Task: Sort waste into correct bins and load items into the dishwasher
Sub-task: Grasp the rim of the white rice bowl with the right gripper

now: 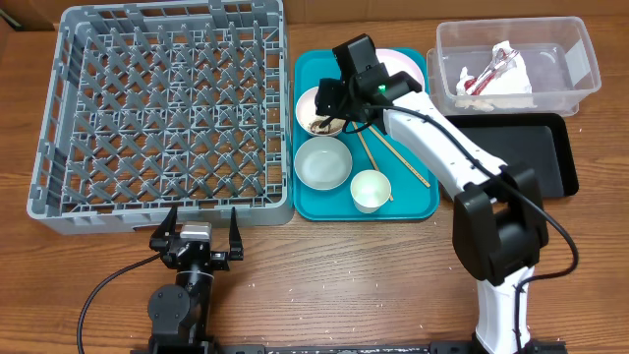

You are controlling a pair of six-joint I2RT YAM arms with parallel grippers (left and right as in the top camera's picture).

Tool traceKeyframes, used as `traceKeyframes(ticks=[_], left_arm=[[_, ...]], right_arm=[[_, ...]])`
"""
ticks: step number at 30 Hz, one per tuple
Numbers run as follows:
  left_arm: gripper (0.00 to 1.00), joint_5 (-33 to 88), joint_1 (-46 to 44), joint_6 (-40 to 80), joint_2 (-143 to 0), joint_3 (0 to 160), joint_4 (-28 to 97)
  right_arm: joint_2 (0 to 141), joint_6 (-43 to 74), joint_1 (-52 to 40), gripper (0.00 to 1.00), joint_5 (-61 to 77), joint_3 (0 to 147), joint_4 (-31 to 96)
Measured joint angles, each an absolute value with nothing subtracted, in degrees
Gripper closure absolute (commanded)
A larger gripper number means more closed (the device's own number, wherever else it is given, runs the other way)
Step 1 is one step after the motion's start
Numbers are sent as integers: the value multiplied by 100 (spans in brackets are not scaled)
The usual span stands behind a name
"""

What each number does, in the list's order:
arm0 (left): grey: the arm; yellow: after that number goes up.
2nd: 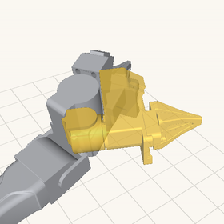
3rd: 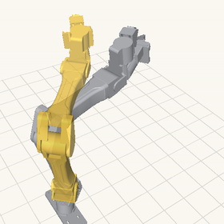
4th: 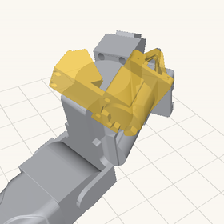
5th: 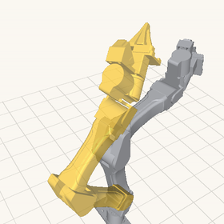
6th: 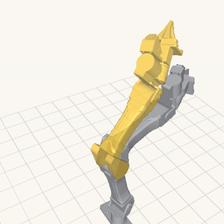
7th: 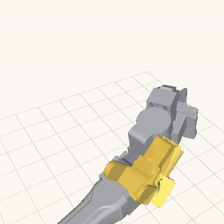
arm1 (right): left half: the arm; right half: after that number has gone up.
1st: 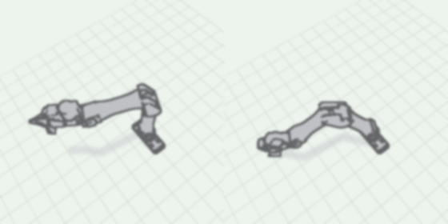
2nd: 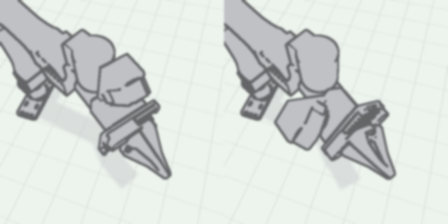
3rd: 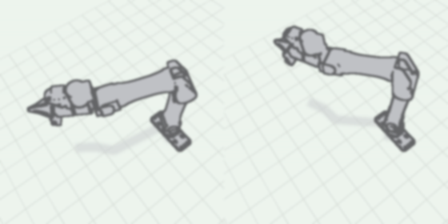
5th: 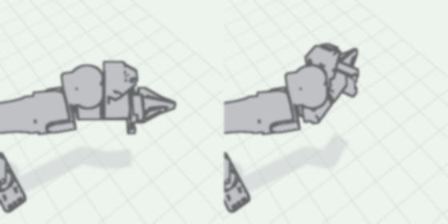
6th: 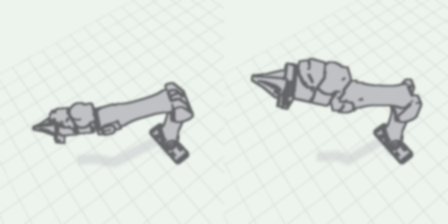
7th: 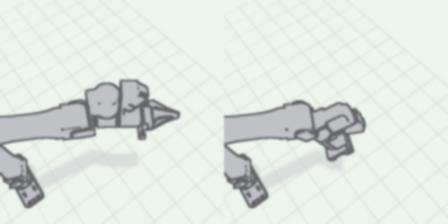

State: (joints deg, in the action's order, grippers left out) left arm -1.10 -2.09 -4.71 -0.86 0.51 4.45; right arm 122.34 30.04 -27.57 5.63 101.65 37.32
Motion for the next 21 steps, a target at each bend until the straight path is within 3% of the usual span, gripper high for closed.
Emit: traceKeyframes(ticks=[21], left_arm=[[0,-113,-209,-471,-86,51,445]], right_arm=[[12713,2897,-2746,42,506,10475,4591]])
